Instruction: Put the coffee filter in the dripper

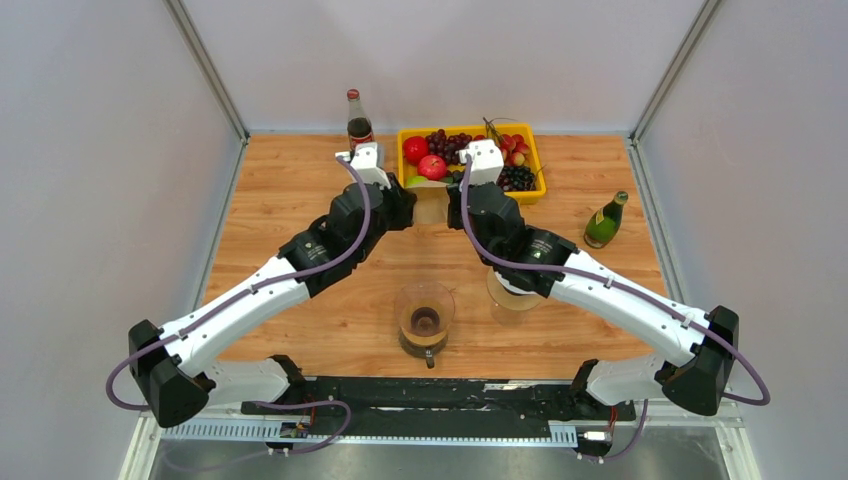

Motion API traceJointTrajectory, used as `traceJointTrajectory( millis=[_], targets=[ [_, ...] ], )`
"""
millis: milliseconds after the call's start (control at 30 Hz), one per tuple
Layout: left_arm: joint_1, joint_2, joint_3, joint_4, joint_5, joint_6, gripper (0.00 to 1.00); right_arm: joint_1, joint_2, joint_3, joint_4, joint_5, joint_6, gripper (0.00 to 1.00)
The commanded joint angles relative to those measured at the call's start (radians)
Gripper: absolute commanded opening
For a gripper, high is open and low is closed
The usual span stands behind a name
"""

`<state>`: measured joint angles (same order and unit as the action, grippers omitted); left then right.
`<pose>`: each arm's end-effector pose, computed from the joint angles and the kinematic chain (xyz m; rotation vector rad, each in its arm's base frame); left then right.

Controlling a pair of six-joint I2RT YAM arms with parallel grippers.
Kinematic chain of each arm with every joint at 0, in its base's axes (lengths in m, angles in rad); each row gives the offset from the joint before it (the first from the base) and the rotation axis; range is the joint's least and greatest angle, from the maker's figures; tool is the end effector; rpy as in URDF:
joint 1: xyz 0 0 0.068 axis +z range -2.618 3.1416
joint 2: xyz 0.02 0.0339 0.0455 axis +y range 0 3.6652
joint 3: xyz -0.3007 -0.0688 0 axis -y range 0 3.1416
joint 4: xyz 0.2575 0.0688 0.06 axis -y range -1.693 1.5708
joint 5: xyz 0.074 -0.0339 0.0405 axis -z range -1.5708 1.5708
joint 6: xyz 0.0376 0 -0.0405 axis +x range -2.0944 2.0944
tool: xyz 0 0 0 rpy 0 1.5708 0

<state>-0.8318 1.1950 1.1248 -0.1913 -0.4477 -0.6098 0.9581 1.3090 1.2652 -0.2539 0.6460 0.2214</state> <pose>0.1972 -0.1923 0.4071 -0.1146 1.8455 -0.6112 0.1919 0.2336 0.4221 -0.2275 1.7990 0.2340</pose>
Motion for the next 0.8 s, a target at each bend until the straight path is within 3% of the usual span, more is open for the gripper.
traceJointTrajectory(
  millis=[0,300,433,600,667,700,767],
  targets=[
    [0.005,-0.033,0.019,-0.097,-0.032,0.000,0.25,-0.023,-0.047,0.014,-0.003,0.041,0.033,0.00],
    [0.002,-0.051,0.026,-0.185,-0.041,-0.013,0.30,-0.025,-0.067,0.014,-0.035,-0.016,0.038,0.00],
    [0.002,-0.068,0.026,-0.181,-0.005,0.004,0.37,-0.024,-0.074,0.017,-0.058,-0.138,0.012,0.00],
    [0.003,-0.096,0.018,-0.129,0.229,0.079,0.71,-0.024,-0.098,0.001,-0.080,-0.273,0.008,0.00],
    [0.003,-0.127,-0.002,-0.092,0.351,0.103,0.92,-0.025,-0.106,0.004,-0.108,-0.270,0.010,0.00],
    [0.003,-0.155,-0.017,-0.079,0.389,0.115,0.98,-0.025,-0.111,0.006,-0.123,-0.264,0.009,0.00],
    [0.002,-0.198,-0.041,-0.048,0.504,0.133,1.00,-0.024,-0.119,0.012,-0.166,-0.254,0.013,0.00]
  ],
)
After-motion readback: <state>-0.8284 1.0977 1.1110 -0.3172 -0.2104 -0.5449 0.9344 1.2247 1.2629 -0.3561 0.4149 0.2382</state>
